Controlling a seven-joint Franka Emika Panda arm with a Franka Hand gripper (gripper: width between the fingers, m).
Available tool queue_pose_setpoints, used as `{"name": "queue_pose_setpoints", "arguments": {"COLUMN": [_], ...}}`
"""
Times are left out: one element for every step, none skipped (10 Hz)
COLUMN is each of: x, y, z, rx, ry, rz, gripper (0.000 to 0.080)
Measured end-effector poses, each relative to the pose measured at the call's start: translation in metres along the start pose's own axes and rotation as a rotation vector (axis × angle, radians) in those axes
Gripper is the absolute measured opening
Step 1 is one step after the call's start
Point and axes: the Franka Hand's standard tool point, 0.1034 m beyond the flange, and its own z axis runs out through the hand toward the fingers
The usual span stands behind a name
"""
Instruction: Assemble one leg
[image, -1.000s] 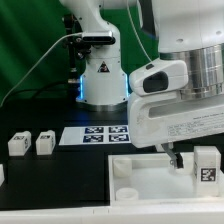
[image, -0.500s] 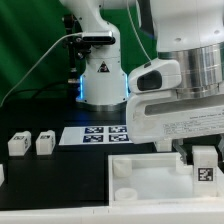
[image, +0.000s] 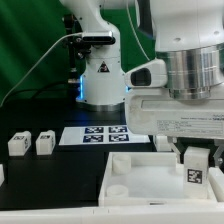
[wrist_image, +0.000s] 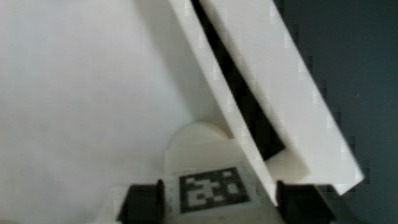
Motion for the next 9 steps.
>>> {"name": "queue_pose_setpoints", "arguments": {"x": [0.0027,0.003,0.0034,0.0032,0.0032,0.0028,0.0014,0.0012,0.0015], "y": [0.0037,0.0041,0.0047,0.0049,0.0048,0.0047,0.0043,0.0034,0.0025], "z": [-0.0005,-0.0005,-0.0005,0.0001,0.0001,-0.0002,-0.0027,-0.0068,-0.0089], "rx": [-0.005,-0.009,-0.01,-0.01,-0.01,-0.009,-0.006,-0.001,0.001], "ry": [0.003,0.007,0.008,0.007,0.007,0.006,0.005,0.008,0.01], "rz": [0.059,0.076,0.073,0.073,0.073,0.068,0.052,0.043,0.043], "gripper": [0.0304,0.0304,0.0308,0.0308,0.048,0.048,0.0611,0.0638,0.0638]}}
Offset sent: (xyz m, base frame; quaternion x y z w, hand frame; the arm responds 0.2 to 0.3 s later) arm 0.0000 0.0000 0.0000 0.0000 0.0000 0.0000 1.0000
